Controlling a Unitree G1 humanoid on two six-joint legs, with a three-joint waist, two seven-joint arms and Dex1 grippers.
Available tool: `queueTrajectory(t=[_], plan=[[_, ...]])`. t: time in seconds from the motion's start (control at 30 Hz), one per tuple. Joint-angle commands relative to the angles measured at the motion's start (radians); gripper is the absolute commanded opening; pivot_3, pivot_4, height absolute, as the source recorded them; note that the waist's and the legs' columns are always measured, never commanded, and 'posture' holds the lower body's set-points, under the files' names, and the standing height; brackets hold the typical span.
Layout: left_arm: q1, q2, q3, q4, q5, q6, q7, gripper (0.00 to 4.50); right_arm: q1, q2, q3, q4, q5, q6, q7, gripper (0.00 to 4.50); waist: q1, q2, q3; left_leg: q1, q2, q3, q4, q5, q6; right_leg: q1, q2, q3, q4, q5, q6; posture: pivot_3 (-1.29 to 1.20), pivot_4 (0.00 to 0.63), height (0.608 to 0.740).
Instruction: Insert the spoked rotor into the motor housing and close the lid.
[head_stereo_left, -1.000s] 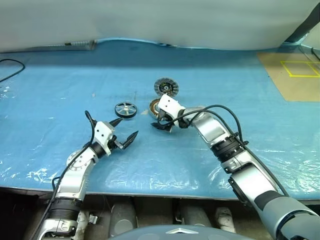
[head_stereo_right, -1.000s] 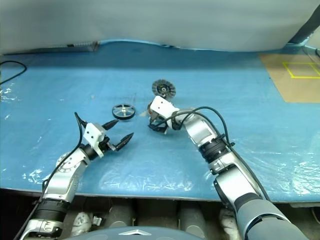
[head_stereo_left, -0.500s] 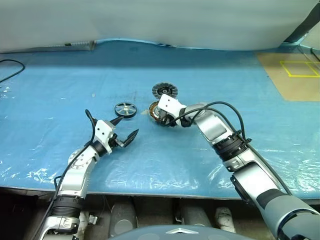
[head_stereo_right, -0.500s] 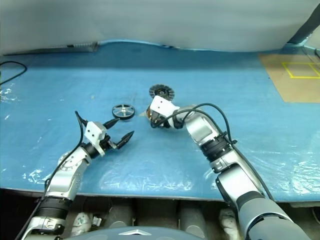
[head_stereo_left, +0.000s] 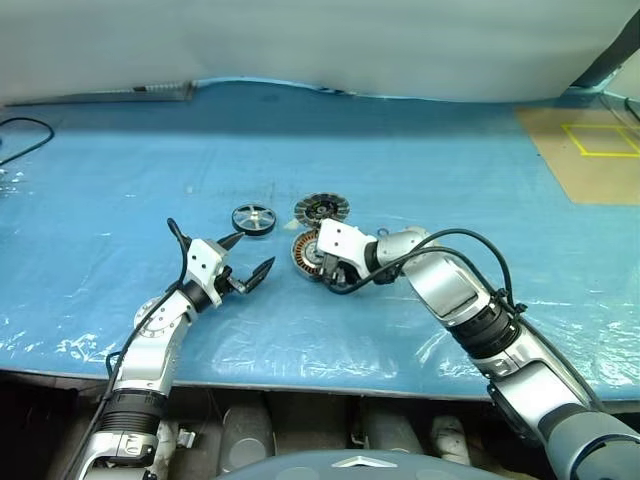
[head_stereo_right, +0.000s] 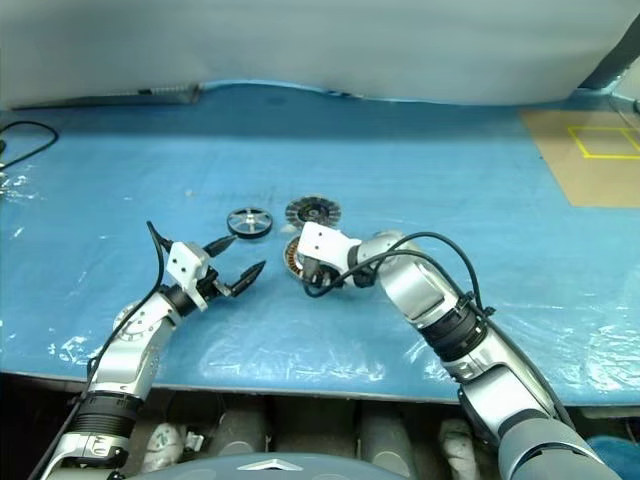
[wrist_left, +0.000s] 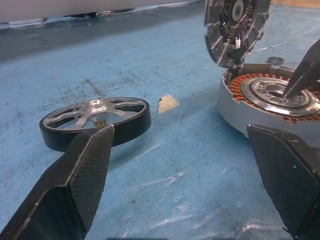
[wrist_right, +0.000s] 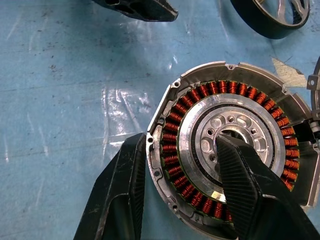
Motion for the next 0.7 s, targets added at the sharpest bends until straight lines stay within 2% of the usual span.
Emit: queueTrajectory(t=[0.03,0.2,0.33,0.47,0.53,0.7], plan=[[-0.01,0.009,0.01,-0.014,-0.015,-0.012,-0.006,4.5,0.008,-0.012,-0.028,-0.052,0.044,0.035,0.017,2.78,0.0,0.0,0.0,0.0,0.0,0.0,0.0,0.0,0.0,0.0,0.0,0.0,0.0,0.0,0.0,0.0,0.15,0.74],[-0.025,0.008,0.005,-0.003,-0.014,-0.01,-0.012,4.5,-0.026,-0.002,-0.084,-0.12,0.099,0.128,-0.008,4.48,0.0,0.0,0.0,-0.001,0.0,0.0,0.0,0.0,0.0,-0.001,0.0,0.0,0.0,0.0,0.0,0.0,0.15,0.74],[-0.026,0.007,0.004,-0.012,-0.024,-0.005,-0.023,4.5,-0.015,-0.042,-0.204,-0.211,0.205,0.187,0.023,4.48,0.001,0.0,0.0,-0.001,0.0,0.0,0.0,0.0,0.0,-0.001,0.0,0.0,0.0,0.0,0.0,0.0,0.15,0.74],[-0.011,0.016,-0.006,-0.034,-0.038,0.019,-0.056,4.5,0.101,-0.113,-0.365,-0.28,0.311,0.105,0.051,4.48,0.019,0.0,0.0,-0.001,0.0,0.0,-0.001,0.0,0.0,-0.001,0.0,0.0,-0.001,0.0,0.0,0.0,0.15,0.74],[-0.008,0.017,-0.008,-0.034,-0.039,0.02,-0.059,4.5,0.163,-0.135,-0.401,-0.261,0.288,0.045,-0.003,4.48,0.022,0.0,0.0,0.0,0.0,0.0,-0.001,0.0,0.0,-0.001,0.0,0.0,-0.001,0.0,0.0,0.0,0.15,0.74],[-0.011,0.017,-0.009,-0.027,-0.041,0.021,-0.066,4.5,0.271,-0.092,-0.479,-0.186,0.288,-0.013,-0.137,4.48,0.019,0.0,0.0,0.0,0.0,0.001,0.0,0.0,0.0,-0.001,0.0,0.001,0.0,0.0,0.0,0.0,0.15,0.74]])
